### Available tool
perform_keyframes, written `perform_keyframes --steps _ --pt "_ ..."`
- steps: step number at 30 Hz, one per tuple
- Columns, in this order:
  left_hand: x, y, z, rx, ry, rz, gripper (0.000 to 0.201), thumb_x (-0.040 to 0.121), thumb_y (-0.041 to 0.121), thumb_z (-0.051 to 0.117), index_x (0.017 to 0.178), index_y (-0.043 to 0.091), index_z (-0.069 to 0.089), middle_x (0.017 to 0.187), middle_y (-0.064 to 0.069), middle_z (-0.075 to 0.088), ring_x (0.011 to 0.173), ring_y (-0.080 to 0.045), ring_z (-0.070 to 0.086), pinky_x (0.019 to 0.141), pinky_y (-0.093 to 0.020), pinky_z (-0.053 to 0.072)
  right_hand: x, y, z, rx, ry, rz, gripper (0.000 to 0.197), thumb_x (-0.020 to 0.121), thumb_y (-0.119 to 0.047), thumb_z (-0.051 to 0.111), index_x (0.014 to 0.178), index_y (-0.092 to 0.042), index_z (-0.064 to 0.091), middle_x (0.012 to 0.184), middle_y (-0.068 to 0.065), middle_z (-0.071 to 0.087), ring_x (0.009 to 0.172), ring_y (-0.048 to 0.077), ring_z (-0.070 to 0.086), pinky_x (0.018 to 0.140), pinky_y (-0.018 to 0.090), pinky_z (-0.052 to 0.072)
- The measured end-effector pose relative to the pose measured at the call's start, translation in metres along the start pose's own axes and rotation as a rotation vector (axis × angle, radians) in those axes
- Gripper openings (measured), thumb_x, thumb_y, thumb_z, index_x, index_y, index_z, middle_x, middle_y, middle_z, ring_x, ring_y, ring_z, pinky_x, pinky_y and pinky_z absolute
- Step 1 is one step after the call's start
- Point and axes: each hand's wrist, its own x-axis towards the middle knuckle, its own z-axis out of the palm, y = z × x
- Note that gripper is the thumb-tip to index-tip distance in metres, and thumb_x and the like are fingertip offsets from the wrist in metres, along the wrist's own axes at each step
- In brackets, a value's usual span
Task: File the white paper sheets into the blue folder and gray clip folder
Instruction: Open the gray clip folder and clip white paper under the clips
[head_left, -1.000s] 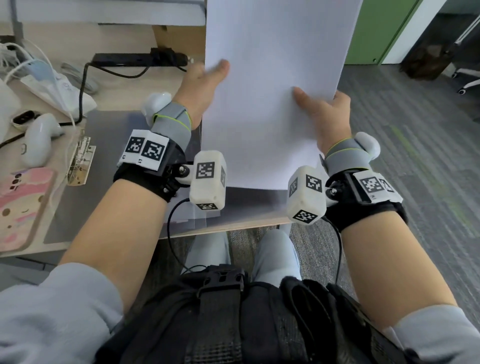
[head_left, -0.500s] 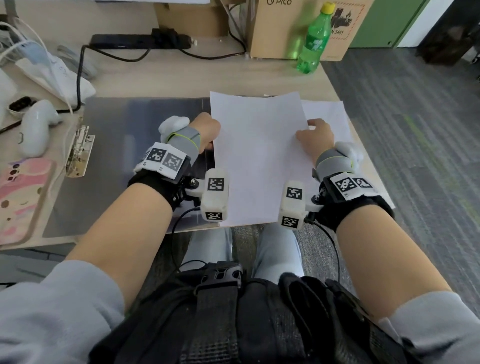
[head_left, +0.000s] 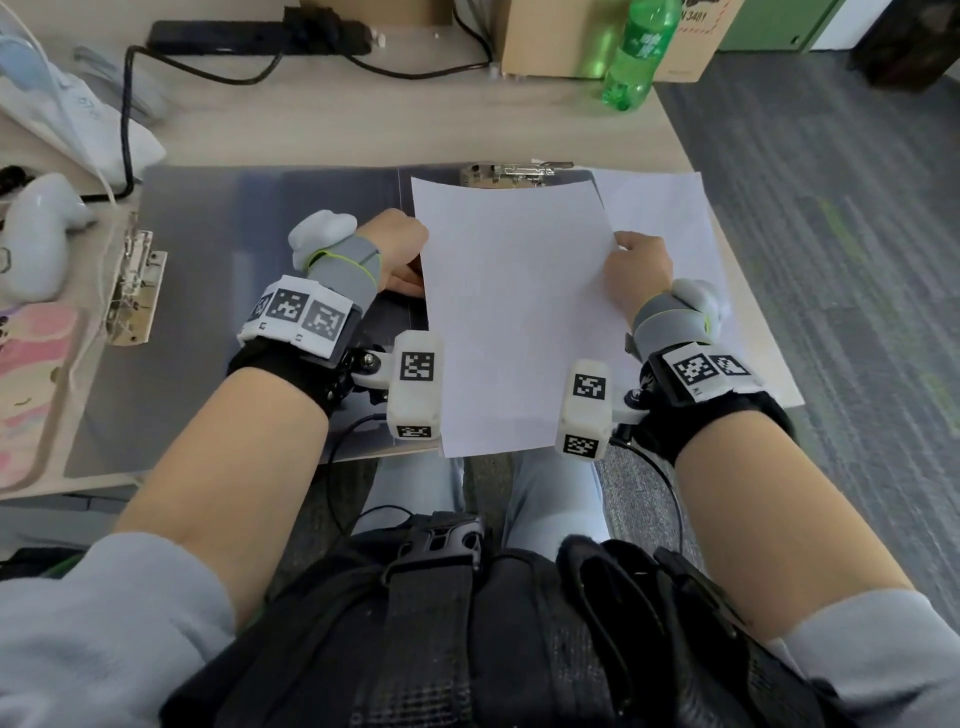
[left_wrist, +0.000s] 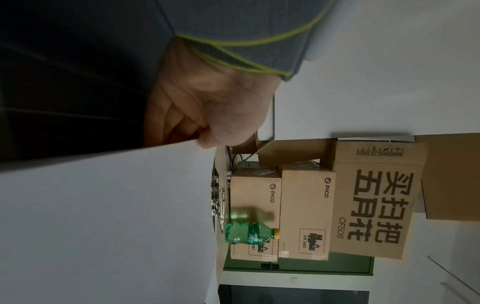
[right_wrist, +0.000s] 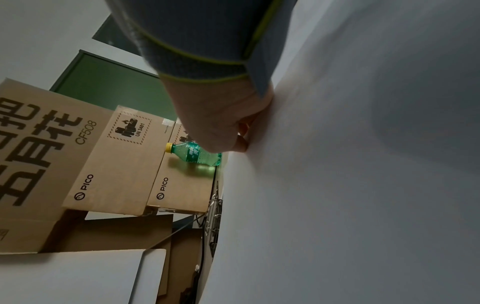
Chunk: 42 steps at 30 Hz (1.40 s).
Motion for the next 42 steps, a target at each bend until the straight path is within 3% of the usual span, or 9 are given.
perform_keyframes --steps 6,12,16,19,21,23,29,39,42 --pt "0.004 0.003 -0.001 -0.026 0.031 0.018 0.020 0.094 0.006 0.033 0.099 0.005 0.052 0.077 -0.007 0.057 0.063 -0.022 0.058 0.037 -0.020 0.051 0.000 -0.006 0.000 0.000 0.024 -0.012 0.035 0.087 -0.004 0.037 0.111 -0.008 0.063 0.091 0.004 0.048 0.078 0.024 0.040 0.066 0.027 0.037" --pt "0.011 0.010 -0.003 -0.012 0.090 0.027 0.016 0.094 0.004 0.035 0.104 0.004 0.048 0.077 -0.007 0.056 0.060 -0.021 0.058 0.037 -0.023 0.051 0.004 -0.015 -0.001 -0.045 0.021 -0.001 0.039 0.091 -0.001 0.035 0.122 -0.005 0.060 0.108 0.013 0.059 0.096 0.037 0.053 0.082 0.030 0.046" --pt "0.018 0.010 -0.004 -0.020 0.150 0.028 0.015 0.093 0.002 0.039 0.084 0.006 0.050 0.072 -0.007 0.055 0.056 -0.019 0.057 0.061 -0.032 0.059 0.003 -0.019 0.001 -0.074 0.017 0.001 0.029 0.088 0.001 0.035 0.085 -0.015 0.059 0.088 0.009 0.052 0.081 0.031 0.039 0.068 0.026 0.041" --pt "0.022 0.009 -0.004 0.002 0.183 0.060 0.014 0.091 0.003 0.045 0.079 0.004 0.051 0.078 -0.012 0.058 0.057 -0.020 0.058 0.048 -0.028 0.057 0.004 -0.020 0.000 -0.074 0.025 0.000 0.035 0.090 0.000 0.037 0.109 -0.007 0.065 0.108 0.014 0.063 0.102 0.042 0.055 0.082 0.034 0.049" --pt "0.023 0.007 -0.005 0.002 0.216 0.092 0.003 0.090 0.005 0.051 0.090 0.003 0.054 0.086 -0.014 0.060 0.060 -0.021 0.060 0.046 -0.025 0.056 0.004 -0.019 0.000 -0.121 0.018 -0.010 0.033 0.088 0.002 0.036 0.070 -0.017 0.055 0.073 0.008 0.052 0.075 0.036 0.041 0.052 0.029 0.039" --pt "0.026 0.002 -0.006 -0.010 0.250 0.136 0.010 0.088 0.007 0.058 0.097 0.006 0.055 0.090 -0.012 0.061 0.066 -0.023 0.063 0.054 -0.027 0.058 0.005 -0.019 0.001 -0.160 0.017 -0.005 0.037 0.086 0.004 0.035 0.057 -0.018 0.028 0.060 0.001 0.028 0.058 0.024 0.024 0.043 0.026 0.020" --pt "0.032 -0.008 -0.008 -0.035 0.355 0.254 0.023 0.079 0.009 0.070 0.101 0.007 0.065 0.081 -0.003 0.063 0.052 -0.014 0.065 0.055 -0.028 0.060 0.007 -0.018 0.001 -0.174 0.030 0.006 0.026 0.089 0.000 0.036 0.066 -0.007 0.048 0.066 0.003 0.038 0.072 0.023 0.035 0.051 0.029 0.036" --pt "0.038 -0.005 -0.011 -0.014 0.385 0.258 0.012 0.079 0.008 0.069 0.092 0.009 0.069 0.077 -0.008 0.066 0.036 -0.002 0.059 0.049 -0.019 0.057 0.016 -0.017 0.006 -0.275 0.007 -0.004 0.014 0.092 -0.006 0.037 0.092 -0.016 0.047 0.092 0.008 0.046 0.080 0.029 0.039 0.071 0.025 0.034" --pt "0.042 -0.004 -0.012 0.016 0.397 0.245 0.009 0.078 0.008 0.070 0.085 0.013 0.066 0.077 -0.006 0.066 0.035 -0.001 0.058 0.055 -0.022 0.059 0.019 -0.016 0.007 -0.310 0.003 -0.007 0.018 0.090 -0.003 0.036 0.088 -0.015 0.049 0.080 0.009 0.046 0.082 0.029 0.039 0.072 0.026 0.034"
